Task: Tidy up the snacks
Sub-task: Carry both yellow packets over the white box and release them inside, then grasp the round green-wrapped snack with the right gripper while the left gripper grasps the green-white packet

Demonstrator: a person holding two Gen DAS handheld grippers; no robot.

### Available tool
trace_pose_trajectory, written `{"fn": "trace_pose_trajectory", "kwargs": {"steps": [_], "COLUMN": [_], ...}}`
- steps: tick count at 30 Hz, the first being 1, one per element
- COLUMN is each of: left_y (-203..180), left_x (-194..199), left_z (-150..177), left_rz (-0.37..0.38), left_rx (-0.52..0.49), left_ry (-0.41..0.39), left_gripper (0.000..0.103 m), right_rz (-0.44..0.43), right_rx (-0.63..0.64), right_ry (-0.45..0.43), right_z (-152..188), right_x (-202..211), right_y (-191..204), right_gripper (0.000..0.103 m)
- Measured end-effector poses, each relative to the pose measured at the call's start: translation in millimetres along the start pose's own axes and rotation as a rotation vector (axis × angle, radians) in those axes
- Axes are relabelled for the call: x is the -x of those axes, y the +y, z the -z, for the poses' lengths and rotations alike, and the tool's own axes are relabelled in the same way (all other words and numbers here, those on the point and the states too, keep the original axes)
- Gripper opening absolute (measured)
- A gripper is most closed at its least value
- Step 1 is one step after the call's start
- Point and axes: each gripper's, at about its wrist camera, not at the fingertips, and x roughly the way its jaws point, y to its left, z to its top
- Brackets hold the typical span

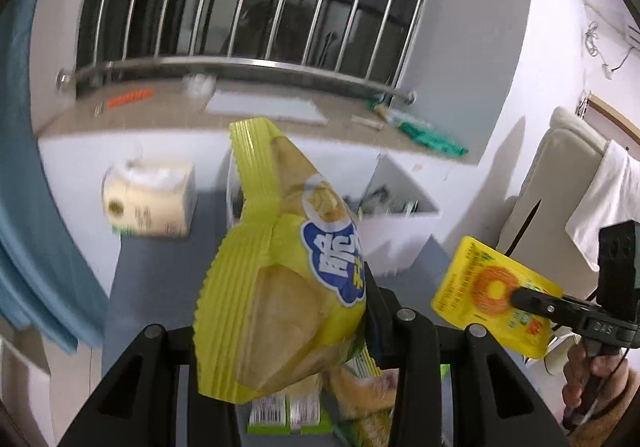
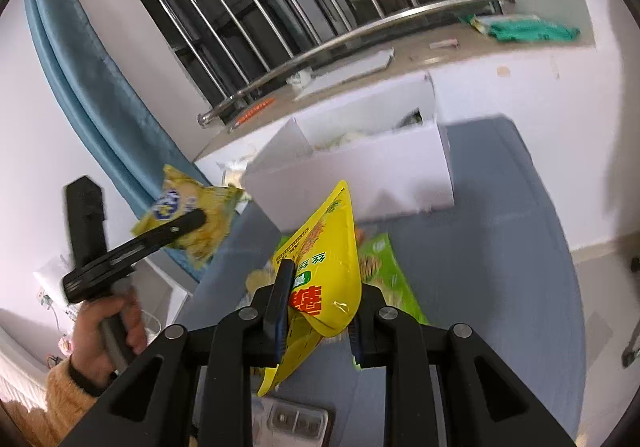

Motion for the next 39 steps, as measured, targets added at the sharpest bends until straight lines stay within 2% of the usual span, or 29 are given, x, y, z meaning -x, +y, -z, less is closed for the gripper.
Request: {"fn": "trace_pose_trajectory", "kwargs": {"steps": [4, 6, 8, 13, 18, 19, 20, 21, 22, 26, 30, 33, 37, 39], "left_y": [-2.7, 2.3, 4.7, 11.0, 15.5, 16.8, 17.6, 19.4, 21.5, 28.3, 28.4, 25.1, 14.2, 7.3], "left_x": [-13.6, -33.5, -57.7, -105.2, -130.7, -138.0, -142.4, -147.6, -149.2, -147.8, -140.4, -126.3, -96.1, -75.2], "left_z": [-32.4, -52.7, -69.1, -101.5, -114.8, -117.5, -117.8, -118.2, -117.4, -111.7, -105.1, -103.3, -96.2, -86.2], "left_rz": [0.011, 0.034, 0.026, 0.005, -0.049, -0.062, -0.087, -0.132, -0.159, -0.129, -0.129, -0.113, -0.100, -0.069], "left_rx": [-0.014, 0.002, 0.008, -0.016, -0.065, -0.074, -0.079, -0.082, -0.078, -0.057, -0.067, -0.065, -0.090, -0.098], "left_ry": [-0.026, -0.024, 0.004, 0.057, 0.098, 0.121, 0.134, 0.153, 0.156, 0.160, 0.160, 0.141, 0.105, 0.080], "left_gripper": [0.043, 0.043, 0.043, 0.043, 0.045, 0.049, 0.073, 0.089, 0.103, 0.103, 0.103, 0.103, 0.103, 0.103], "right_rz": [0.036, 0.051, 0.074, 0.171, 0.241, 0.252, 0.262, 0.268, 0.276, 0.274, 0.286, 0.252, 0.248, 0.234], "right_rx": [0.054, 0.066, 0.071, 0.089, 0.072, 0.063, 0.041, 0.023, 0.002, -0.065, -0.017, -0.013, 0.054, 0.088], "right_ry": [-0.040, -0.060, -0.073, -0.028, -0.001, 0.006, 0.004, 0.002, 0.007, -0.009, -0.024, -0.035, -0.071, -0.088], "right_z": [-39.9, -68.6, -93.4, -150.9, -184.4, -188.1, -194.2, -198.6, -202.5, -204.4, -197.1, -193.9, -182.8, -169.8], "right_x": [-7.2, -16.8, -30.5, -82.3, -117.8, -122.9, -129.3, -131.7, -135.5, -138.0, -129.1, -113.9, -83.5, -64.8], "right_y": [8.3, 9.3, 8.6, -5.5, -25.0, -28.7, -34.8, -39.9, -44.7, -56.6, -50.4, -45.1, -25.5, -13.2], "right_gripper": [0.025, 0.025, 0.025, 0.025, 0.025, 0.027, 0.031, 0.056, 0.100, 0.103, 0.103, 0.103, 0.103, 0.103]}}
